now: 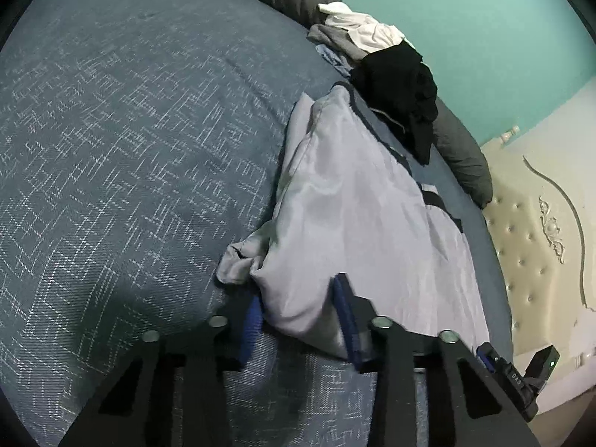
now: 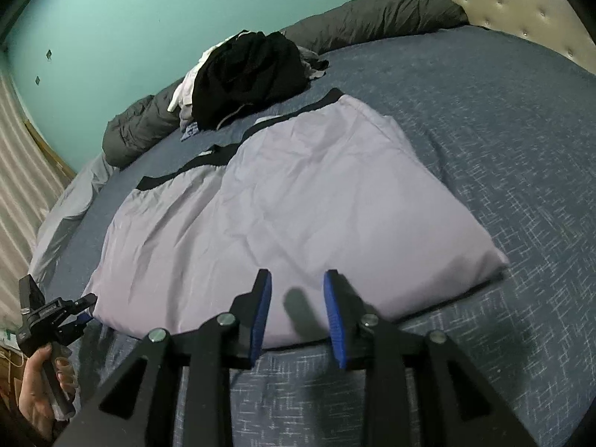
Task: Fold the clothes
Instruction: 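Grasp the side edge of the grey jacket with the left gripper, then lift the held side and fold it over the jacket with the left gripper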
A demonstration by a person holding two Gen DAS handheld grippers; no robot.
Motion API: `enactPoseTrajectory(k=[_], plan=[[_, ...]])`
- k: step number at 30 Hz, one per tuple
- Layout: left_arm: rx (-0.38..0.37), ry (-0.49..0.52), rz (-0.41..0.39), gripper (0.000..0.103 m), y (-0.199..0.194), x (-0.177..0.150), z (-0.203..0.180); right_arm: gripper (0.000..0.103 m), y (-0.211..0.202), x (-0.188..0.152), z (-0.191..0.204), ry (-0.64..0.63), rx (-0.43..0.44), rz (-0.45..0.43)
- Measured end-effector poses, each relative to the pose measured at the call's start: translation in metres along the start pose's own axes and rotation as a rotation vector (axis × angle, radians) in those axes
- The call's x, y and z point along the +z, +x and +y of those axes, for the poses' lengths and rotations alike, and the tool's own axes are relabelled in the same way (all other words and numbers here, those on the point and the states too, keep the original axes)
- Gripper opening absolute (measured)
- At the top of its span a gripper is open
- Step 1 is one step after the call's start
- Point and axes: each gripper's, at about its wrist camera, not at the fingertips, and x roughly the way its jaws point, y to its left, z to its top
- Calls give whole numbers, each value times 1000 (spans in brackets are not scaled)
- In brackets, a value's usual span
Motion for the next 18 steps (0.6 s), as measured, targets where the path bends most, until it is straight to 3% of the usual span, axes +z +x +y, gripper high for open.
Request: enactPoseTrajectory(k=[6, 18], plan=[[-25, 40, -28, 12, -5, 5, -17, 29, -7, 2, -12, -47, -40, -24], [-107, 119, -87, 8, -18, 9, -64, 29, -18, 7, -46, 14, -29, -49]])
